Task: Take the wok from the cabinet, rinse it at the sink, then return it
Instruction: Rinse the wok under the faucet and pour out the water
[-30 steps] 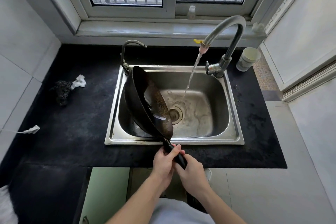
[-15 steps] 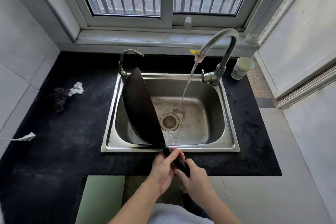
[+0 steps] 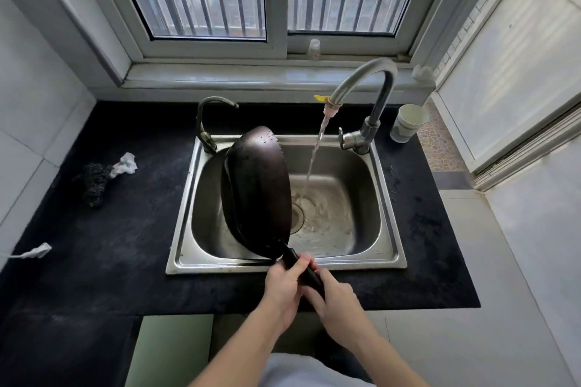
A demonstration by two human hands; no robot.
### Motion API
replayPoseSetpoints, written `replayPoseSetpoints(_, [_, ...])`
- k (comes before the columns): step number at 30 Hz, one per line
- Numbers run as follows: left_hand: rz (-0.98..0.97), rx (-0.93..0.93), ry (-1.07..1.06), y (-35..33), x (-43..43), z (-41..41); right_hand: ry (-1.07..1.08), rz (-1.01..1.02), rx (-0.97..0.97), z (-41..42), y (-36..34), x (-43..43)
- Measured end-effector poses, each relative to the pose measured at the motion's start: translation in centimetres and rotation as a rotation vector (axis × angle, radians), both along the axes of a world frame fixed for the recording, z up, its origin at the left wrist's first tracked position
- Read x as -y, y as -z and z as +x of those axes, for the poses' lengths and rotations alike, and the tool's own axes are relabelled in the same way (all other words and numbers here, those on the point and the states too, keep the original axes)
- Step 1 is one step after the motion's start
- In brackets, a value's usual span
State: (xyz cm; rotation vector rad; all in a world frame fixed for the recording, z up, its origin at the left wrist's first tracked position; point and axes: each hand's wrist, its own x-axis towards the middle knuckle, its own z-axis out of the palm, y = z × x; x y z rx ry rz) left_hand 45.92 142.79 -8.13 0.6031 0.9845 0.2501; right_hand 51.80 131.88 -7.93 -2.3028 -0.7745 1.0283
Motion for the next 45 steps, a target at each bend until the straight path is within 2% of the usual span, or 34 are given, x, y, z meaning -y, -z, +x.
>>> replayPoseSetpoints(6, [-0.028,0.121,-0.038,0.3,0.1,0.4,0.057,0.201,-0.09,1.0,-0.4,0.9])
replayPoseSetpoints(12, [0.015,0.111,0.011,0.3,0.8,2.2,0.105,0.199,-0.111,2.5,0.4,1.9])
replayPoseSetpoints(25, [-0.054,0.139,0.011,0.3,2.1,6.0,0.073,0.21,-0.068,6.7,0.7,3.9])
replayPoseSetpoints(45, [0.1,0.061,0.058,-1.3,2.2,10.0,0.034,0.334,-0.081,10.8,0.8,3.8])
